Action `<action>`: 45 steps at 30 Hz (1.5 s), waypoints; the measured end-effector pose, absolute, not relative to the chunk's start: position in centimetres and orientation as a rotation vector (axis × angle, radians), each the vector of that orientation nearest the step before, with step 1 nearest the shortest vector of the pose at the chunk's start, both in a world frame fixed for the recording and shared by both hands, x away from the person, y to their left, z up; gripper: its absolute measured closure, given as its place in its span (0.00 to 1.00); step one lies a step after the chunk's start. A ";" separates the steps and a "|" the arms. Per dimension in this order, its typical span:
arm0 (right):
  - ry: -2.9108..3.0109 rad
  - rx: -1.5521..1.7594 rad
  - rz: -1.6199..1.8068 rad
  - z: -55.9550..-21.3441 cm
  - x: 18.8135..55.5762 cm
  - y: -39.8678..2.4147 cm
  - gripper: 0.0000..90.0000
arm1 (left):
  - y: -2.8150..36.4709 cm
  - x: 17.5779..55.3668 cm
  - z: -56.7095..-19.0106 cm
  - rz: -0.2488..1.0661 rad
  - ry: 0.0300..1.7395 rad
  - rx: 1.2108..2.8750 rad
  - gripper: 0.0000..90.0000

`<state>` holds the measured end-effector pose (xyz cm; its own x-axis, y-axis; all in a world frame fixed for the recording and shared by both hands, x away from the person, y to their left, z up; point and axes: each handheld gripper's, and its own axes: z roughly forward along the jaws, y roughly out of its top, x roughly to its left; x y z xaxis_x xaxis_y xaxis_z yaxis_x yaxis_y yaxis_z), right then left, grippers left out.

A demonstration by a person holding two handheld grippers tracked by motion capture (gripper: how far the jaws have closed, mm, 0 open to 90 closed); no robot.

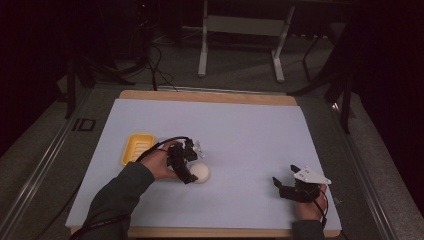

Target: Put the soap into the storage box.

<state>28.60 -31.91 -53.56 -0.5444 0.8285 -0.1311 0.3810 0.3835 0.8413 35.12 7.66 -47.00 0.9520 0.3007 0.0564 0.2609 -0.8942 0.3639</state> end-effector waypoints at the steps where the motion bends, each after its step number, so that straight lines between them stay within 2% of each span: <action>1: 2.099 1.035 1.070 -53.6 28.6 -31.9 0.20 | 7.6 35.2 -47.0 0.153 0.411 2.747 0.21; 20: 2.100 1.035 1.071 -53.6 28.6 -31.9 0.20 | 5.5 35.9 -48.3 0.117 0.399 2.809 0.17; 45: 2.096 1.035 1.075 -53.6 28.6 -32.0 0.20 | 3.6 36.6 -50.6 0.079 0.393 2.902 0.17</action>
<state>28.59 -31.96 -53.56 -0.5445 0.8288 -0.1288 0.3791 0.3802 0.8436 36.55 3.62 -50.56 0.9630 0.2682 0.0248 0.2568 -0.9420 0.2160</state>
